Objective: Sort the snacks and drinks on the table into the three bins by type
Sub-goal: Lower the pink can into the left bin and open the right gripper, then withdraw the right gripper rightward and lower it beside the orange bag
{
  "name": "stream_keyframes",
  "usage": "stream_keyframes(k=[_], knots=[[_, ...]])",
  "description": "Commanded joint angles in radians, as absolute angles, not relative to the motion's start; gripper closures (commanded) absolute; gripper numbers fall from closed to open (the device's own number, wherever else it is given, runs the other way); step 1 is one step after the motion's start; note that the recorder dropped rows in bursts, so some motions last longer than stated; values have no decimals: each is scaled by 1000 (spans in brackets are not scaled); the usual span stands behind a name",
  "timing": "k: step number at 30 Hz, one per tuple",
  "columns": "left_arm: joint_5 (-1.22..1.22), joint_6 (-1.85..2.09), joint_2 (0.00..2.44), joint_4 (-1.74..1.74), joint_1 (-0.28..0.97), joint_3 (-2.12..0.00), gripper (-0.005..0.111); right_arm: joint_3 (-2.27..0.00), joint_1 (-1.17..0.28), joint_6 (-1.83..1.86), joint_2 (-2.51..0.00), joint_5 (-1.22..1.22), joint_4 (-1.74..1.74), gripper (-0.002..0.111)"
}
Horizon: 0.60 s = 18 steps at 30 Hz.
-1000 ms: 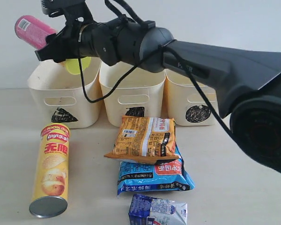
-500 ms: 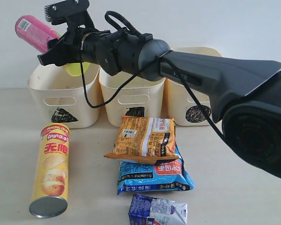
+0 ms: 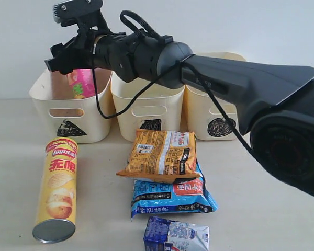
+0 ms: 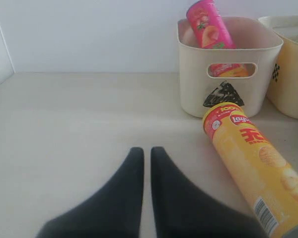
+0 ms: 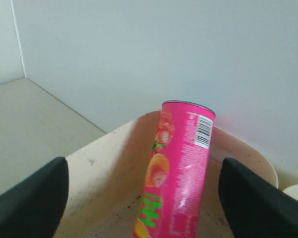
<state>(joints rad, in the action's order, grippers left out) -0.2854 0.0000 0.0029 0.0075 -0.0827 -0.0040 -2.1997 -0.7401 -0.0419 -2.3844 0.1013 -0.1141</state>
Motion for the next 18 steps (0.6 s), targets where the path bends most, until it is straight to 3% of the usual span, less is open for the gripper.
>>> stream_keyframes(k=[1,3,7,18], knots=[[-280,9,0,11,-84,0,102,-2205,-736,-51,-2325,176,-114,45],[-280,9,0,11,-84,0,102,-2205,-736,-69,-2305,266,-114,61],[-279,9,0,11,-84,0,102,-2205,-736,-77,-2283,480,-111,109],[-279,9,0,11,-84,0,102,-2183,-753,-67,-2191,718,-80,109]])
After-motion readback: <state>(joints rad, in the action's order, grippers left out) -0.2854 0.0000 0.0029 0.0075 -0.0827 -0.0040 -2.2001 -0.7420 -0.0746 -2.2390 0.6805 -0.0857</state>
